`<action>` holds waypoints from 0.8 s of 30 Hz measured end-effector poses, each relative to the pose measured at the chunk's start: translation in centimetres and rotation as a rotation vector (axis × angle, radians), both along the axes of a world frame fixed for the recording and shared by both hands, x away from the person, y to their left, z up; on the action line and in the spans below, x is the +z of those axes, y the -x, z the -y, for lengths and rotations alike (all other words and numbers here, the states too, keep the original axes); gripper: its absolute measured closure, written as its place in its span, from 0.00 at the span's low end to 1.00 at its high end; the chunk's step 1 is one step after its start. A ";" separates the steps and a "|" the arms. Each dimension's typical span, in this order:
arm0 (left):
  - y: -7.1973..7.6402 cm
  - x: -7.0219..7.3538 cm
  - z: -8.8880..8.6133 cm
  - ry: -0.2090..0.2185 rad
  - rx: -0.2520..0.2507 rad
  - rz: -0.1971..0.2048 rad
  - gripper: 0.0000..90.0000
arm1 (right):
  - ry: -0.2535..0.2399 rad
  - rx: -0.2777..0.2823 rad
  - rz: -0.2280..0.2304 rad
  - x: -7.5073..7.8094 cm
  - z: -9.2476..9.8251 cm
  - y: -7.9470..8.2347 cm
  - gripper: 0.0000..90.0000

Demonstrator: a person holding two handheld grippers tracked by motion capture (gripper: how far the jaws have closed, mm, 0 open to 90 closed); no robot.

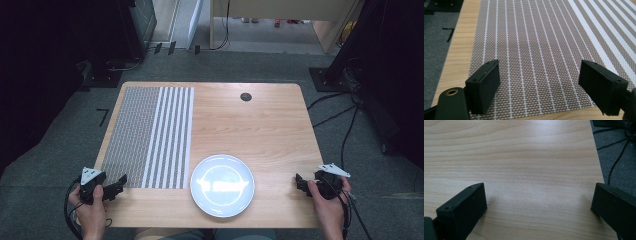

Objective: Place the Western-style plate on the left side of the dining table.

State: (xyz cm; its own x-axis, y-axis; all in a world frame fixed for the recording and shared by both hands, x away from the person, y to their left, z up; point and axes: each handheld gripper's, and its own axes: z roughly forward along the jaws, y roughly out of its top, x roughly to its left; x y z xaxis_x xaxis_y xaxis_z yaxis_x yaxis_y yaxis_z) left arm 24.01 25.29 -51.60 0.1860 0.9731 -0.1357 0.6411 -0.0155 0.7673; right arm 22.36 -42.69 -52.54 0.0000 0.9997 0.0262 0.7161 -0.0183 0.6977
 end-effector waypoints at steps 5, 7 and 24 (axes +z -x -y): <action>0.1 0.1 -0.4 0.023 0.014 0.009 0.19 | 0.001 0.000 0.001 0.0 0.0 0.0 0.00; 0.1 0.2 -0.3 0.020 0.013 0.014 0.19 | 0.001 -0.002 0.001 0.0 0.0 0.0 0.00; 0.3 1.6 1.8 0.026 -0.038 0.057 0.19 | 0.007 0.012 0.028 0.5 -0.8 0.1 0.07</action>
State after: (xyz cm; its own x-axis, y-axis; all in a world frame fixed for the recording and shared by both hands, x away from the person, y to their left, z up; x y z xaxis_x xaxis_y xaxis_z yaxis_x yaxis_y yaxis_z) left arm 23.75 23.49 -50.03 0.2313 0.9615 -0.1487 0.5958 -0.0192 0.8029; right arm 22.23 -41.87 -52.03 -0.0131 0.9997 0.0190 0.6965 -0.0045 0.7176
